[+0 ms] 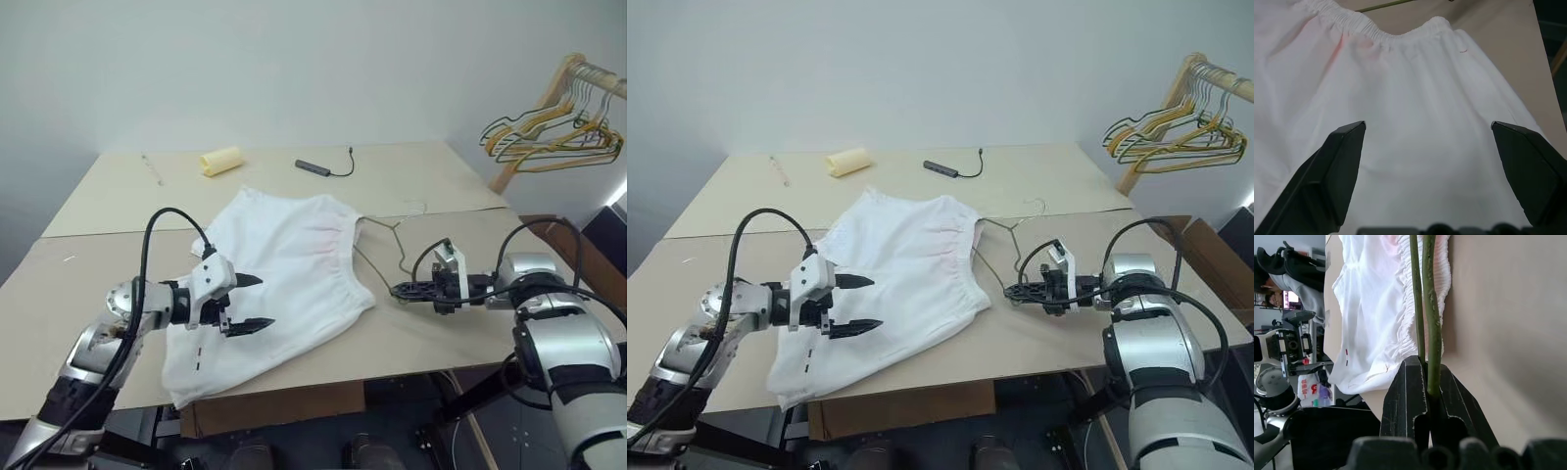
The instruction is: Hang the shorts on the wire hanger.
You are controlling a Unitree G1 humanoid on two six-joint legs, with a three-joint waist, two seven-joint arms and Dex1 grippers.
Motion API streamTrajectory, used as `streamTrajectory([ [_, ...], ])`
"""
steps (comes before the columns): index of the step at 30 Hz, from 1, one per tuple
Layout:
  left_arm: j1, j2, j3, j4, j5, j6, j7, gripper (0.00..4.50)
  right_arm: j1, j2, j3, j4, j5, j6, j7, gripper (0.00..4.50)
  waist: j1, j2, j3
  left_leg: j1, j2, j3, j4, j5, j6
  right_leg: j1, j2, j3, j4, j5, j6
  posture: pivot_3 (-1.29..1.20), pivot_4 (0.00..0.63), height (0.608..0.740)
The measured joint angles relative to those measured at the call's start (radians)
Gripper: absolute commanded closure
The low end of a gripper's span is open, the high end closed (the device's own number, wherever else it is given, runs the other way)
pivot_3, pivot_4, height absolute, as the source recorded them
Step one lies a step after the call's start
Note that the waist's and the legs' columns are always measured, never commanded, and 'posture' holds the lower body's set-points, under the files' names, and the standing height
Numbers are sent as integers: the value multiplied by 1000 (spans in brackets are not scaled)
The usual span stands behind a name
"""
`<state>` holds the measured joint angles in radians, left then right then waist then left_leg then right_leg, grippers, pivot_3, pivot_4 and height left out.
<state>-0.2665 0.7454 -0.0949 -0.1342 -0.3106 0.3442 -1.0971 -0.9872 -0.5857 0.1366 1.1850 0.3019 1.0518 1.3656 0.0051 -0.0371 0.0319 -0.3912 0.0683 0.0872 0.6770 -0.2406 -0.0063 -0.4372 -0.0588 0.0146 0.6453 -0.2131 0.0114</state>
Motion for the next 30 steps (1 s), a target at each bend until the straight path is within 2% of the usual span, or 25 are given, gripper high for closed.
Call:
streamTrajectory([
  [4, -30, -7, -16, 41, 17, -23, -14, 29, 103, 22, -73, -230, -4, -140, -103, 4500, -14, 0, 0, 0, 0, 0, 0, 0, 0, 0, 0, 0, 0, -1, 1, -2, 0, 740],
  [9, -82, 0, -18, 73, 34, -60, -46, 29, 184, 55, -74, -511, -25, -212, -246, 4500, -31, 1, 0, 0, 0, 0, 0, 0, 0, -1, 0, 0, 0, -1, 1, 5, 0, 740],
  [15, -277, 27, 15, 131, 28, -80, -89, 29, 198, 53, -28, -710, -83, -320, -307, 4500, -40, 1, 0, -1, 0, 0, 0, 0, 0, 0, 0, 0, 0, -2, 3, 24, 0, 740],
  [23, -564, 76, 116, 337, -11, -107, -161, 29, 249, 43, 92, -863, -179, -530, -299, 4500, -50, 1, 0, 0, 0, 0, -1, 0, 0, 0, 0, 0, -1, -3, 6, 45, 0, 740],
  [26, -606, 80, 104, 452, 6, -154, -213, 29, 261, 44, 135, -882, -210, -592, -291, 4500, -49, 1, 0, 0, 0, 0, 0, 0, 0, 0, 0, 0, 0, -4, 6, 51, 0, 740],
  [30, -672, 94, 31, 648, 79, -258, -353, 29, 260, 54, 175, -900, -241, -630, -276, 4500, -47, 1, 0, 0, 0, 0, 0, 0, 0, 0, 0, 0, 0, -4, 6, 51, 0, 740],
])
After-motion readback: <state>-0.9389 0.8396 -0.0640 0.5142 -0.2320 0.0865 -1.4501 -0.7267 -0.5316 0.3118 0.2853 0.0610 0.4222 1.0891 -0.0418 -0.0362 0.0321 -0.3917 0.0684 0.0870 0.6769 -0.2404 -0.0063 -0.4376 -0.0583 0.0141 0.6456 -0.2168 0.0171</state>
